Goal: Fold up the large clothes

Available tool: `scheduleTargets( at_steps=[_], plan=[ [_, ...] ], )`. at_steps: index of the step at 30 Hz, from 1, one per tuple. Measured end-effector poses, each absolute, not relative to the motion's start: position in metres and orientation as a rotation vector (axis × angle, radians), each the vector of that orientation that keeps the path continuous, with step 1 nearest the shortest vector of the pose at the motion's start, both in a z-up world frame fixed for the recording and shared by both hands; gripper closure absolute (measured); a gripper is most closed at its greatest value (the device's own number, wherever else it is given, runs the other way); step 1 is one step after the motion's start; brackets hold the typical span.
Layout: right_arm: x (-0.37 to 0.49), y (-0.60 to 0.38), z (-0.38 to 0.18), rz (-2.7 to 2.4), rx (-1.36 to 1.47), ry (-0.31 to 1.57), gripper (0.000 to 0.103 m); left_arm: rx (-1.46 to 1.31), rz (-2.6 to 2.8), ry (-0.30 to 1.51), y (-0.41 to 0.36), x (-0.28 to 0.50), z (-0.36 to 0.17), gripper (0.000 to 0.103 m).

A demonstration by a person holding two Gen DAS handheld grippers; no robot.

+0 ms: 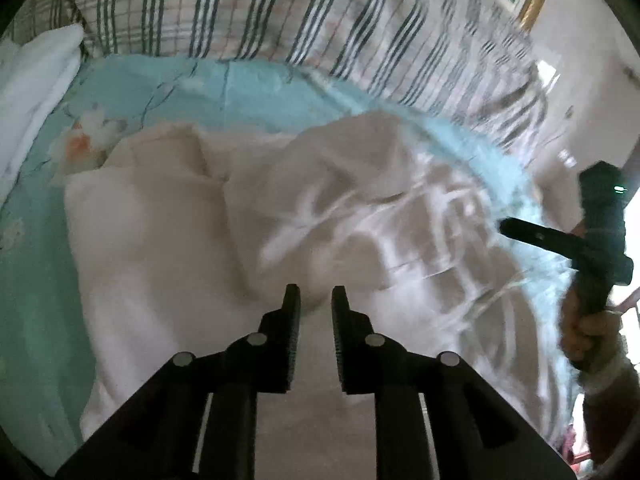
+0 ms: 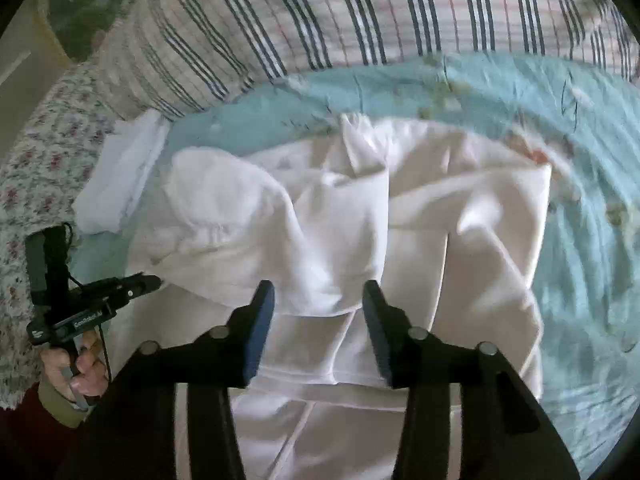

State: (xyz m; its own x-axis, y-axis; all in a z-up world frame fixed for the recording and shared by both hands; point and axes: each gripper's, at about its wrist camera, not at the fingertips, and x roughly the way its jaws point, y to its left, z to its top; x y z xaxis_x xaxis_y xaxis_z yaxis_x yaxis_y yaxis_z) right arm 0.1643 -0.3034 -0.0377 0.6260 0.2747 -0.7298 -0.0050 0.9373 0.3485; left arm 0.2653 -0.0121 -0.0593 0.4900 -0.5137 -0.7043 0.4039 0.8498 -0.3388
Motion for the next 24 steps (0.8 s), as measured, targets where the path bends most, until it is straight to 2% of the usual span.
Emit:
scheduleTargets(
  at_steps=[1, 3, 8, 14, 16, 17, 20, 24],
  plan=[
    [0.169, -0.301, -0.029, 0.18, 0.315, 0.86, 0.043, -0.151, -0.593, 0.892, -0.016, 0.265, -0.057, 0.084],
    [0.181, -0.291, -0.022, 0.206, 0.278, 0.845, 0.027, -0.169, -0.653, 0.882, -0.027, 0.267, -0.053, 0.084],
    [0.243, -0.251, -0.021, 0.325, 0.184, 0.874, 0.026, -0.131, -0.722, 0.936, -0.059, 0.28, -0.067, 0.084],
    [0.306, -0.225, -0.046, 0.476, 0.174, 0.961, 0.028, -0.209, -0.74, 1.017, -0.059, 0.297, -0.098, 0.084],
    [0.312, -0.225, -0.051, 0.491, 0.19, 0.98, 0.07, -0.233, -0.736, 1.03, -0.059, 0.302, -0.105, 0.084],
    [0.313, -0.227, -0.051, 0.501, 0.22, 0.995, 0.096, -0.249, -0.733, 1.035, -0.058, 0.306, -0.108, 0.084],
    [0.29, -0.237, -0.027, 0.537, 0.258, 0.902, 0.096, -0.263, -0.702, 1.006, -0.064, 0.324, -0.102, 0.084],
    [0.235, -0.244, 0.025, 0.56, 0.234, 0.753, 0.096, -0.298, -0.627, 0.895, -0.067, 0.348, -0.07, 0.084]
  ],
)
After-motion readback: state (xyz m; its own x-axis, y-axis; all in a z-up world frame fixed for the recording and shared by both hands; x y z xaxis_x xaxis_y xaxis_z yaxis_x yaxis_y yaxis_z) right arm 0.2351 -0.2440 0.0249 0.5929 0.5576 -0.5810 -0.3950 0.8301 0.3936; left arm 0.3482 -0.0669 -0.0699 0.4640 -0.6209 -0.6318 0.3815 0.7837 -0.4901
